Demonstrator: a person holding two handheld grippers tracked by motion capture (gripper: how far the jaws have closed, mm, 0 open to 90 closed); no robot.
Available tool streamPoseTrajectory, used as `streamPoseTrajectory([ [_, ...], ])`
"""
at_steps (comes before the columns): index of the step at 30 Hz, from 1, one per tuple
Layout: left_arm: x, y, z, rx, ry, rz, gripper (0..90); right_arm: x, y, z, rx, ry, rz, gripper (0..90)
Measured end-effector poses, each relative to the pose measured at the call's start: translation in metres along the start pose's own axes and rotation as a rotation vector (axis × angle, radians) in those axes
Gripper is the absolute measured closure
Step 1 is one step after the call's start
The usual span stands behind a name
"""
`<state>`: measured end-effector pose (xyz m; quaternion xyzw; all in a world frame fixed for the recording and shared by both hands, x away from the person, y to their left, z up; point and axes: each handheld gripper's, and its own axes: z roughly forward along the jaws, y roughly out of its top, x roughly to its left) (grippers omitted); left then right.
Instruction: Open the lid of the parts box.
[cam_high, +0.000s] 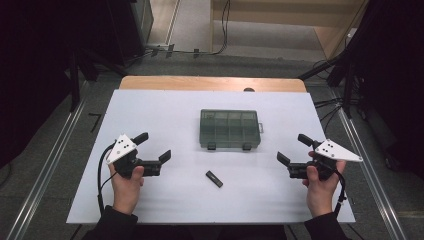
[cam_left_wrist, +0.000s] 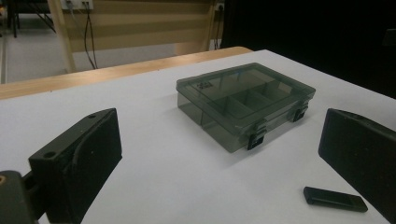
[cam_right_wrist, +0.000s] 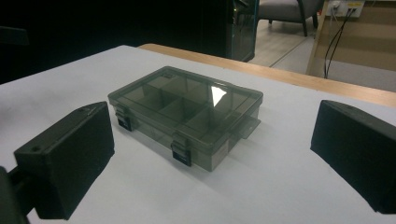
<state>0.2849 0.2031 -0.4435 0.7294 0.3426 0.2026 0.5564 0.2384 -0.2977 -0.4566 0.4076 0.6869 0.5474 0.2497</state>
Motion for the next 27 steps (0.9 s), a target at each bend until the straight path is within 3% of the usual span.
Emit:
streamPoseTrajectory([
  [15,-0.007,0.014,0.029,0.006,-0.018,-0.005,13.5,-0.003,0.014,0.016,0.012,0.027,0.002,0.0],
  [17,-0.006,0.015,0.032,0.011,-0.031,-0.009,17.6,-0.003,0.016,0.017,0.003,0.016,0.007,13.7],
  [20,-0.006,0.016,0.037,0.018,-0.038,-0.022,20.4,-0.005,0.02,0.022,0.004,0.018,0.002,14.5],
  [25,-0.006,0.017,0.044,0.031,-0.012,-0.017,27.2,-0.005,0.023,0.027,0.017,0.032,0.007,14.7],
  [27,-0.005,0.017,0.046,0.027,-0.031,-0.029,32.2,-0.005,0.026,0.032,0.03,0.017,-0.005,26.3],
])
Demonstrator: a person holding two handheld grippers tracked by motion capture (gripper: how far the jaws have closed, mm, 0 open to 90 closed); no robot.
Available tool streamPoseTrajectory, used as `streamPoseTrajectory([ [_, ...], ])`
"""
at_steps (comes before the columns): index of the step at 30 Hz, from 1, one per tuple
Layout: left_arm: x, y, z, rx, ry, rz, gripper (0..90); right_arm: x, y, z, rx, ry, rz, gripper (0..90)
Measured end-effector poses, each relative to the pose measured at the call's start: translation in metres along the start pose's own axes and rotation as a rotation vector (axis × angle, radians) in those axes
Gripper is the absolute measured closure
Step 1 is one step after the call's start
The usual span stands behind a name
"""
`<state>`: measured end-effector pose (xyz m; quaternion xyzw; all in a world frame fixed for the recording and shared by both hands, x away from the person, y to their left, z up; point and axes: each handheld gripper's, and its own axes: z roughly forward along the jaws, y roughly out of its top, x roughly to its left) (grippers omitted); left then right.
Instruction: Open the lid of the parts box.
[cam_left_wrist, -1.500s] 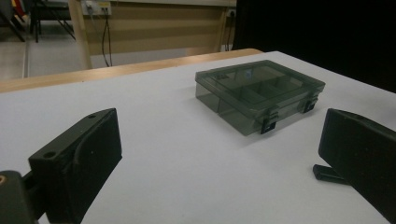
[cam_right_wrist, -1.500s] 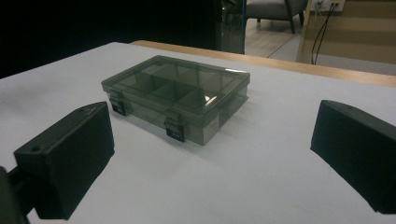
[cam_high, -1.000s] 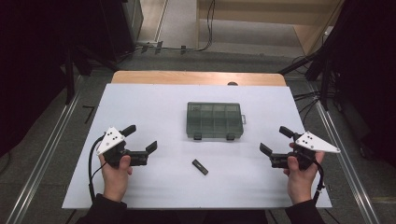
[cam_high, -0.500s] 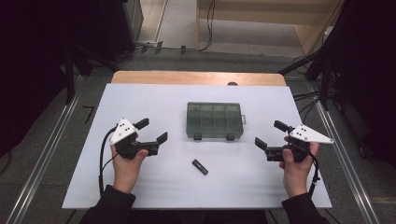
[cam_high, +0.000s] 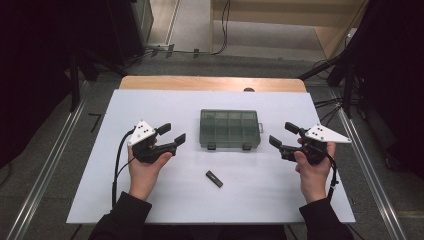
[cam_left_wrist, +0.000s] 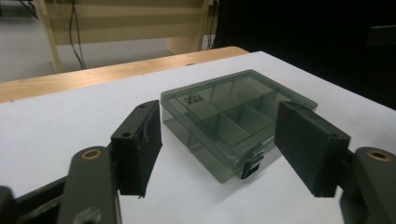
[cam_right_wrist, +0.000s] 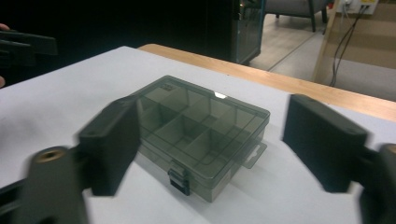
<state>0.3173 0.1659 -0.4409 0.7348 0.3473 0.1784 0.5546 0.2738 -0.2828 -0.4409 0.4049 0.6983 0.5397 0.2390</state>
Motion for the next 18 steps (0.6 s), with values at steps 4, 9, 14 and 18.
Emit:
streamPoseTrajectory([
  [4,-0.001,0.001,0.006,0.009,0.003,-0.006,36.3,-0.001,0.002,0.005,0.013,-0.002,0.005,31.0],
  [9,0.001,0.002,0.014,0.016,-0.001,-0.018,54.5,-0.006,0.004,0.016,0.028,0.008,0.023,48.7],
  [14,0.003,0.002,0.023,0.04,-0.004,-0.024,60.8,-0.012,0.006,0.021,0.064,0.036,0.024,58.5],
  [18,0.004,0.001,0.029,0.061,0.028,-0.016,66.9,-0.019,0.008,0.024,0.08,0.022,0.038,70.2],
])
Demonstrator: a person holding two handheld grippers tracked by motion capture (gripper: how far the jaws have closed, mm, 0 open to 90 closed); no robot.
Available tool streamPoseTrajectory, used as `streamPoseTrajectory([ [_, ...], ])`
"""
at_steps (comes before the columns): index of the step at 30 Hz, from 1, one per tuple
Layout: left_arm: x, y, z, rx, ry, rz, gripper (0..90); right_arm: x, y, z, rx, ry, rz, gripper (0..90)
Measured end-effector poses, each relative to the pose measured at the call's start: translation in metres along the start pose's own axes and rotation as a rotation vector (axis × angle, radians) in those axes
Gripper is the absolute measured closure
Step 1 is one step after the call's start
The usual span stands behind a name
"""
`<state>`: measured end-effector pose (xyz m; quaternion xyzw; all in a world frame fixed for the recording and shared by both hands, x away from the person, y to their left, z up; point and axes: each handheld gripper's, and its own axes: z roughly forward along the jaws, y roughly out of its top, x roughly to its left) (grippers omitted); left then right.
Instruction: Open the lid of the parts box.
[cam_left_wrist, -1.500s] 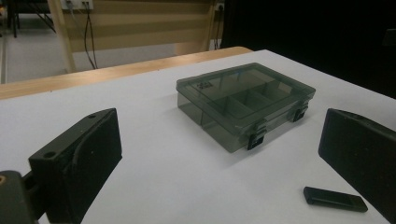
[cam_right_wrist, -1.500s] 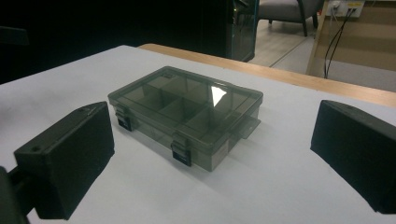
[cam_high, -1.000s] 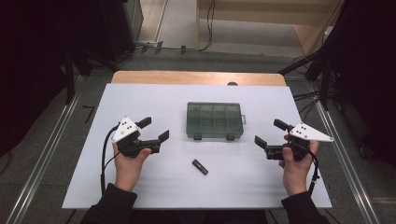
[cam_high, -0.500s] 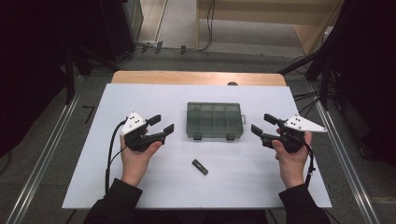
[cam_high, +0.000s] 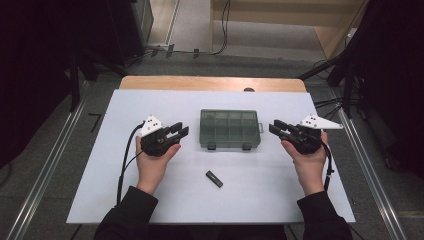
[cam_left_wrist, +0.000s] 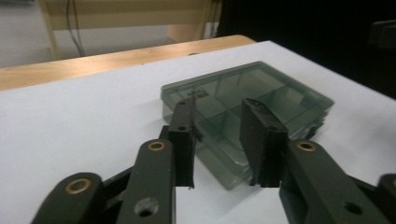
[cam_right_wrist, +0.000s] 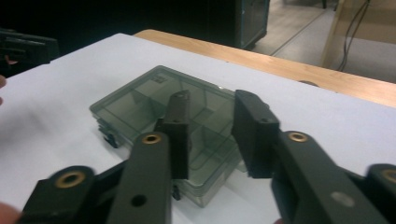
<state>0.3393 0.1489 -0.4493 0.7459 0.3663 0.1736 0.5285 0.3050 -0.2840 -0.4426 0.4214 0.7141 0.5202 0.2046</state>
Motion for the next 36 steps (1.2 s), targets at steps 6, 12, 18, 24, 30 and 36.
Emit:
streamPoseTrajectory([
  [6,0.003,-0.003,0.011,0.027,-0.03,-0.024,74.5,-0.003,0.002,0.005,-0.008,-0.019,-0.021,87.1],
  [12,0.007,-0.005,0.02,0.034,-0.042,-0.048,79.5,-0.007,0.0,0.011,0.017,-0.014,-0.038,87.7],
  [18,0.009,-0.01,0.03,0.068,-0.044,-0.046,84.4,-0.01,-0.006,0.015,0.042,-0.009,-0.06,87.8],
  [24,0.009,-0.017,0.039,0.108,-0.061,-0.039,88.4,-0.013,-0.02,0.021,0.073,0.006,-0.035,87.9],
  [30,0.007,-0.025,0.049,0.152,-0.084,-0.051,89.4,-0.012,-0.038,0.034,0.14,0.003,-0.025,87.9],
  [36,0.005,-0.033,0.055,0.19,-0.095,-0.057,89.5,-0.016,-0.048,0.039,0.181,-0.004,-0.007,88.0],
])
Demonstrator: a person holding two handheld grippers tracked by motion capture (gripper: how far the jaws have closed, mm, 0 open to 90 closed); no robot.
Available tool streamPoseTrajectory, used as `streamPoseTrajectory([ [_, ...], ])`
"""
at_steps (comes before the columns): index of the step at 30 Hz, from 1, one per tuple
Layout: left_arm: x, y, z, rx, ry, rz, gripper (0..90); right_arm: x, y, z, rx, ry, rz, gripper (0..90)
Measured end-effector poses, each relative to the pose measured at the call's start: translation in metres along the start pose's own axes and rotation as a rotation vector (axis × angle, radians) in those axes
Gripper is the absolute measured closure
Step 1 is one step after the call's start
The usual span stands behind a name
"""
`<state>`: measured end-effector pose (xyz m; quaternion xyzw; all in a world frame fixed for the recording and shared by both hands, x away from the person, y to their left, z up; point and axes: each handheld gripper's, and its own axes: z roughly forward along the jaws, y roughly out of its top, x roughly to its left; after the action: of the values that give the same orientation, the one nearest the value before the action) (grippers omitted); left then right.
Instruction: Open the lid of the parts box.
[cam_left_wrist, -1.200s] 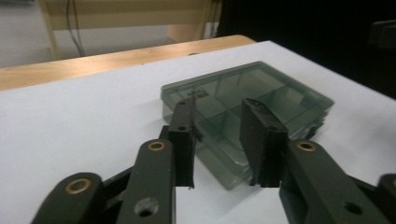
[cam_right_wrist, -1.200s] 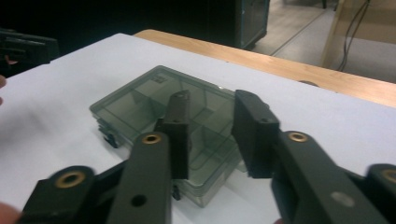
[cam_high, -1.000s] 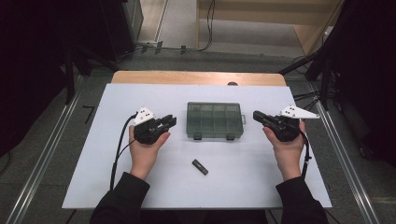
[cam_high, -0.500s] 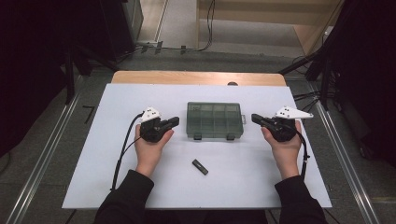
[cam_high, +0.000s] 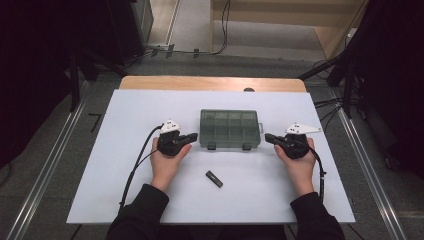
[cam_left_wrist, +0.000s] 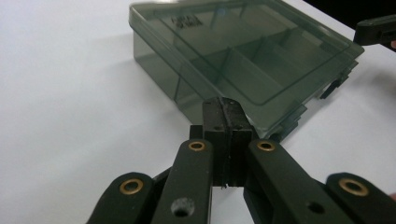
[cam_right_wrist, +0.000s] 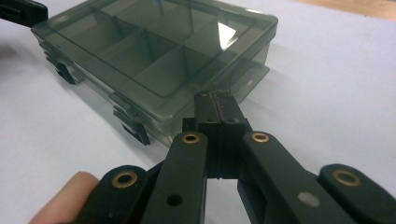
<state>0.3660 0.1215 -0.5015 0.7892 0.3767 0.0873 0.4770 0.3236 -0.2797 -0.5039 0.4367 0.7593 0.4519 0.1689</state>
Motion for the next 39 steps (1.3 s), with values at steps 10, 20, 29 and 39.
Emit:
streamPoseTrajectory([
  [10,-0.0012,-0.0022,0.0022,0.038,-0.014,-0.001,89.6,0.0044,-0.0057,0.0046,0.06,0.022,-0.027,88.0],
  [20,-0.0005,-0.0025,0.0033,0.047,-0.024,-0.006,89.6,0.0065,-0.0078,0.0086,0.097,0.043,-0.047,88.0],
  [29,-0.0001,-0.0023,0.003,0.047,-0.029,-0.01,89.7,0.0082,-0.0072,0.0085,0.099,0.049,-0.055,88.0],
  [39,0.0003,-0.0014,0.0015,0.038,-0.042,-0.01,89.7,0.0087,-0.0038,0.0031,0.066,0.065,-0.048,88.0],
])
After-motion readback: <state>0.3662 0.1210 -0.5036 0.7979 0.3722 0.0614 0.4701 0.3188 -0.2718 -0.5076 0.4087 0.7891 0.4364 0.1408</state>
